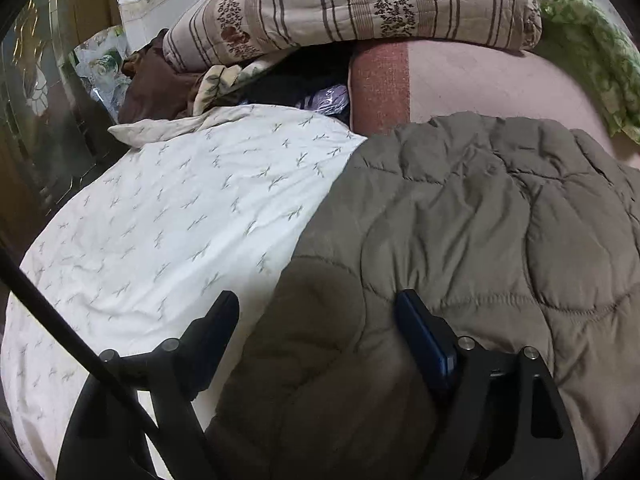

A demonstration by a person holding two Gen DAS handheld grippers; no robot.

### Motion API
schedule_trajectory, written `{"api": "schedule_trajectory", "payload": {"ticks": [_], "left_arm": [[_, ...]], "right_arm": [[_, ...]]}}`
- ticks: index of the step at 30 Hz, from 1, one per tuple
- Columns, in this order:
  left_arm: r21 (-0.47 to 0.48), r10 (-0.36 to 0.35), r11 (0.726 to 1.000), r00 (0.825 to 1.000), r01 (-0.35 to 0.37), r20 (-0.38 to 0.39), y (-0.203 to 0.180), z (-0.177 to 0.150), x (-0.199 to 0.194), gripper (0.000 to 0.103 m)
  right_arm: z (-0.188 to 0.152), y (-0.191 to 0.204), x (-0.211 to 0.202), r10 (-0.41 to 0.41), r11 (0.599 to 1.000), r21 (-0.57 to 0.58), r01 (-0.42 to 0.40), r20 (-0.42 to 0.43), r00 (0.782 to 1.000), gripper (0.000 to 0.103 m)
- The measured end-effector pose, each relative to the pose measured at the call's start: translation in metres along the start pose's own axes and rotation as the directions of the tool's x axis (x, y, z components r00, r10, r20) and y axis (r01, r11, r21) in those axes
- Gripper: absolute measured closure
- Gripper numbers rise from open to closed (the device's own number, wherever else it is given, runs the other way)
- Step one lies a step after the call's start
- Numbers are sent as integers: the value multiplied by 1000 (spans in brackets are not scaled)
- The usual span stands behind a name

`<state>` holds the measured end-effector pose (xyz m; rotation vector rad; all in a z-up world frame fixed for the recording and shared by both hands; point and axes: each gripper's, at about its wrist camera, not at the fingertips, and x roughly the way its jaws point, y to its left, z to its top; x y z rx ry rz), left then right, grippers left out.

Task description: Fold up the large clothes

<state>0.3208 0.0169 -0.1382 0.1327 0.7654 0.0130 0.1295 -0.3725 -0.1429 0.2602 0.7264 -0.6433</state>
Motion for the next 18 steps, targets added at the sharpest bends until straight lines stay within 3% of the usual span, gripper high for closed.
{"api": "schedule_trajectory", "payload": {"ticks": [4, 6, 9, 12, 16, 18], "left_arm": [[-12, 10, 1000, 1000, -10, 3, 0, 3, -1, 22], [-17, 22, 1000, 1000, -22, 5, 4, 7, -14, 22], [-89, -1, 996, 997, 7, 71, 19, 10, -60, 22], [-124, 42, 992, 984, -20, 171, 32, 5, -118, 22], [-148, 111, 986, 964, -76, 243, 49, -12, -187, 22], [-162, 124, 983, 956, -82, 266, 57, -28, -216, 17]], "right_arm": [[6, -25, 22, 81, 986, 149, -71, -63, 995, 1], [5, -27, 17, 72, 984, 166, -62, -50, 996, 1], [6, -16, -16, -1, 992, 130, -3, 27, 1000, 2], [0, -5, -52, -37, 995, 96, 25, 118, 992, 2], [-11, 7, -107, 0, 999, 48, -9, 186, 983, 2], [-22, 13, -138, 48, 998, 26, -54, 207, 977, 2]]}}
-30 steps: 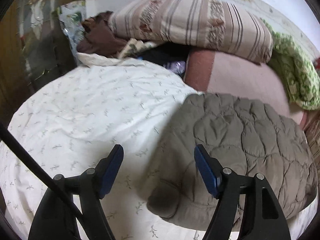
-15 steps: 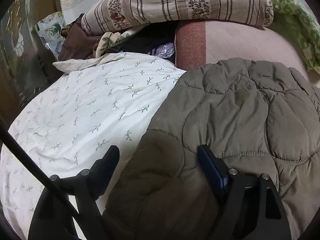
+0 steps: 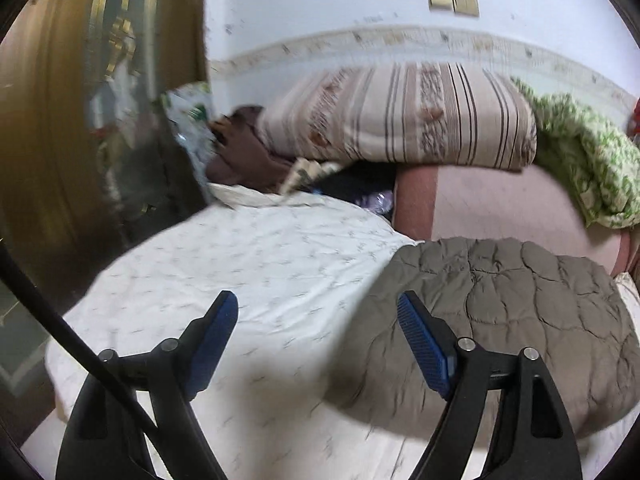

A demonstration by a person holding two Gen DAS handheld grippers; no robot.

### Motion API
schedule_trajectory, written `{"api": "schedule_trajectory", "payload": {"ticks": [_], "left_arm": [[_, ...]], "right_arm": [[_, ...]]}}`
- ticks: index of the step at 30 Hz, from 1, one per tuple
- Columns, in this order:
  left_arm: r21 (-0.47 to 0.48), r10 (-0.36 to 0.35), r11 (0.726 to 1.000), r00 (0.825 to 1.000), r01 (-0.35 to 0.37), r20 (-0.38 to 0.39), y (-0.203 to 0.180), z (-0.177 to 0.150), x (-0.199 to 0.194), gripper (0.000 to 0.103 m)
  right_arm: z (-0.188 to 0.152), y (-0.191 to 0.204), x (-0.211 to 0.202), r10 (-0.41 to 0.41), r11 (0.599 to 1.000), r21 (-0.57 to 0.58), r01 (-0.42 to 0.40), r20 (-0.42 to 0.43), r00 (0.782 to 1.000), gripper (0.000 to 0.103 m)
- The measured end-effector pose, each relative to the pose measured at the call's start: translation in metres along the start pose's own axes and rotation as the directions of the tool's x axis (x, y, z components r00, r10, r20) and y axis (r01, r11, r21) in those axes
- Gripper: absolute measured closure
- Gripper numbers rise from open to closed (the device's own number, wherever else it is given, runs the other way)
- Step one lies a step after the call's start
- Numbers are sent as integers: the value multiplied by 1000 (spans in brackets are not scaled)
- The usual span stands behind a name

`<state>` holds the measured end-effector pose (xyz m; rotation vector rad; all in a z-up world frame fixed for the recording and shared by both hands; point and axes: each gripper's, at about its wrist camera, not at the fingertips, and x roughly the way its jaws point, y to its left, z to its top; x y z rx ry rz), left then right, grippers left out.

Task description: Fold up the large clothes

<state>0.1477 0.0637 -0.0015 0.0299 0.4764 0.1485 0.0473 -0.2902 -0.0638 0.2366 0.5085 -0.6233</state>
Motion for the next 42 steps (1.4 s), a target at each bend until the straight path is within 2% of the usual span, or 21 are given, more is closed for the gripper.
{"api": "schedule_trajectory", "payload": {"ticks": [4, 7, 9, 12, 14, 16, 24, 33, 39, 42], "left_arm": [[-16, 38, 999, 998, -37, 47, 26, -21, -55, 14], [11, 51, 999, 997, -52, 59, 33, -38, -84, 8], [45, 14, 999, 998, -17, 63, 32, -54, -105, 8], [106, -80, 991, 996, 77, 27, 22, -73, -124, 7], [141, -152, 978, 988, 152, -12, 13, -85, -133, 7], [149, -175, 973, 984, 177, -27, 4, -95, -143, 7], [203, -229, 952, 973, 230, -30, -25, -109, -175, 7], [198, -313, 930, 950, 310, -19, -33, -114, -191, 7], [196, -282, 939, 959, 283, -29, -35, -117, -190, 7], [181, -285, 941, 958, 288, -38, -32, -115, -192, 7]], "right_arm": [[-23, 8, -53, 81, 996, -26, -81, -3, 997, 2], [-49, 10, -79, 115, 992, -42, -117, -48, 992, 2], [-70, 7, -92, 125, 991, -39, -128, -74, 989, 2], [-105, -2, -105, 121, 991, -36, -127, -133, 984, 2], [-121, -6, -109, 108, 992, -45, -115, -144, 984, 2], [-132, -5, -111, 73, 993, -80, -84, -139, 988, 2], [-140, -5, -103, 29, 993, -105, -45, -145, 989, 2], [-140, -11, -97, 50, 996, -65, -62, -170, 984, 2], [-140, -11, -96, 53, 996, -66, -65, -172, 984, 2], [-141, -8, -95, 49, 995, -79, -63, -176, 983, 2]]}}
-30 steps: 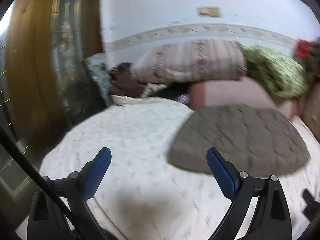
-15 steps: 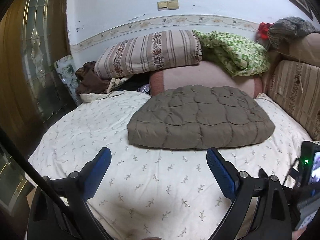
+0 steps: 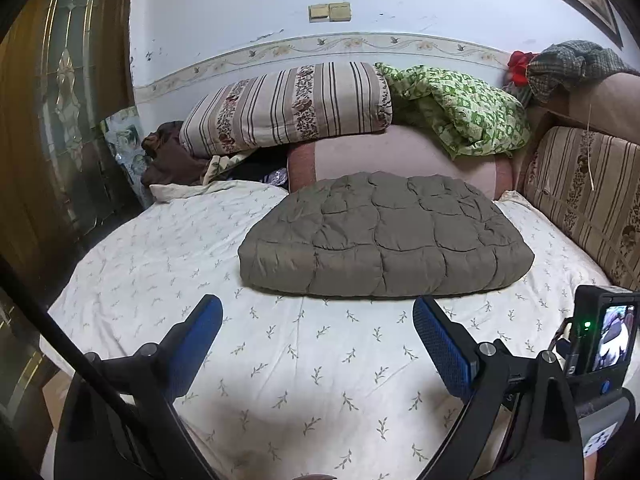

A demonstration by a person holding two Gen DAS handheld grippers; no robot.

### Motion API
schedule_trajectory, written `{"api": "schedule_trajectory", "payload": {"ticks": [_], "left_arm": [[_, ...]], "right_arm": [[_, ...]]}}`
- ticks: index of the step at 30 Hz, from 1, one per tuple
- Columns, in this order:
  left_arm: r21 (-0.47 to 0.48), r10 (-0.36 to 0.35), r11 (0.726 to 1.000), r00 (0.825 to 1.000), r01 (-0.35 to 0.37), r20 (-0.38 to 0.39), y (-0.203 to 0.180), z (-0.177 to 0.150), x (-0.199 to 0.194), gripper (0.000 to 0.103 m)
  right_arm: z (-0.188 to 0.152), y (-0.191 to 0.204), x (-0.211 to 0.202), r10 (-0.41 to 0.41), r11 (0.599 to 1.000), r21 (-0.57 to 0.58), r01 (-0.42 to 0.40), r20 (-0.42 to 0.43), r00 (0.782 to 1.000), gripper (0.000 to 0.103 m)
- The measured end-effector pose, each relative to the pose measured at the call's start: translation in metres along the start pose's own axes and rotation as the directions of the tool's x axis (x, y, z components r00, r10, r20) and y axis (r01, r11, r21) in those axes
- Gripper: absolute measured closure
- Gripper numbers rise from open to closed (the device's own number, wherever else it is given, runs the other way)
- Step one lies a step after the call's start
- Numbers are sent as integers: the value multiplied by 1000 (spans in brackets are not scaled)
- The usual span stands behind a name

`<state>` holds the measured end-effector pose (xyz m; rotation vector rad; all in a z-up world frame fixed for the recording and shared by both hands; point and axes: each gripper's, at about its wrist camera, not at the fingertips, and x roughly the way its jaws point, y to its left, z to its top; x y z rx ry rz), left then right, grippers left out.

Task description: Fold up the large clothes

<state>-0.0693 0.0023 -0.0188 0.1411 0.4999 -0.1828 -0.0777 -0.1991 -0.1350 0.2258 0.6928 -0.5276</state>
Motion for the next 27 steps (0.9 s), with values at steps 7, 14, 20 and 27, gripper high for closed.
{"api": "schedule_trajectory", "payload": {"ticks": [7, 14, 20, 27], "left_arm": [[1, -20, 1000, 999, 21, -30, -1, -8, -2, 7], [3, -11, 1000, 997, 11, -74, 1, -18, -1, 7], [-6, -33, 999, 990, 32, -134, 3, -25, 5, 7], [-11, -39, 999, 988, 37, -148, 6, -26, 5, 7]], "right_arm": [[-3, 4, -4, -39, 999, -30, 40, 25, 999, 2], [-13, -2, -36, -51, 998, -18, 52, 64, 997, 2], [-31, -1, -38, -73, 996, -59, 74, 29, 997, 2], [-34, -2, -35, -86, 995, -51, 87, 23, 996, 2]]}}
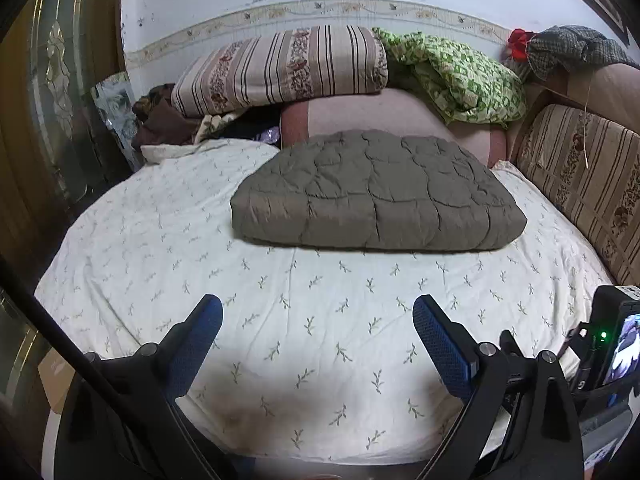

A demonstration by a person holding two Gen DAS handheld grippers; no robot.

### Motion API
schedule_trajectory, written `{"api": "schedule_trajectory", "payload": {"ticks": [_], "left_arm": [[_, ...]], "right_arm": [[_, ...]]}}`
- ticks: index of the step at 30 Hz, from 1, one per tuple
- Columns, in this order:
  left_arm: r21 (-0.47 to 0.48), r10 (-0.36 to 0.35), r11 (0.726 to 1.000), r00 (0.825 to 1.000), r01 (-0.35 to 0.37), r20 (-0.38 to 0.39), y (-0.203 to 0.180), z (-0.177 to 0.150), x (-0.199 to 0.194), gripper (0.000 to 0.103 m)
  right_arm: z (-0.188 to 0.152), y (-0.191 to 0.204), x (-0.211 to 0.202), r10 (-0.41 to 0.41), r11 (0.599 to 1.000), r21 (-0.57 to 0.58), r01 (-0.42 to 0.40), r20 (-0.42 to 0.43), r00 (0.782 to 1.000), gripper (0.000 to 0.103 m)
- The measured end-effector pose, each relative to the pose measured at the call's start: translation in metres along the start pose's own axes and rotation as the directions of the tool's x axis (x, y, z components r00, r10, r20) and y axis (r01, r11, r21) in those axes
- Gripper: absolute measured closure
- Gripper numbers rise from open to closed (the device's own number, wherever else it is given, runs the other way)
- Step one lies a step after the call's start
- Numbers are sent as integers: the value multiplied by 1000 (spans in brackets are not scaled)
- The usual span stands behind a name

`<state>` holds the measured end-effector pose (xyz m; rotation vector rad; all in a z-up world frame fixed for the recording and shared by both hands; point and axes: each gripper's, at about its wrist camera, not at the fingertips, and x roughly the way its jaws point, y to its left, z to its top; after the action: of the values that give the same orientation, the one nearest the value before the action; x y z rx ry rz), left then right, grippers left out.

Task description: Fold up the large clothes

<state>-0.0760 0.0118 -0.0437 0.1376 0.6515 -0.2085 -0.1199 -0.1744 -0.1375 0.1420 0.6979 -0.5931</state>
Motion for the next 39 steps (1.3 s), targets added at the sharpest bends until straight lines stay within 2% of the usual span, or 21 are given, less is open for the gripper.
{"api": "schedule_trajectory", "payload": {"ticks": [9, 20, 29, 39], "left_arm": [[-5, -33, 999, 997, 33, -71, 0, -5, 12, 7], [-21, -59, 998, 989, 57, -134, 0, -8, 29, 7], [-27, -62, 998, 986, 58, -155, 1, -10, 39, 7], [-42, -96, 995, 981, 90, -170, 1, -12, 44, 8]], "right_arm": [[-6, 9, 8, 15, 999, -37, -16, -33, 999, 2], [-7, 10, 17, 9, 1000, -27, -11, -61, 998, 2], [-6, 13, 22, 2, 1000, -29, -4, -72, 997, 2], [-7, 15, 26, -11, 1000, -30, 8, -83, 997, 2]]}}
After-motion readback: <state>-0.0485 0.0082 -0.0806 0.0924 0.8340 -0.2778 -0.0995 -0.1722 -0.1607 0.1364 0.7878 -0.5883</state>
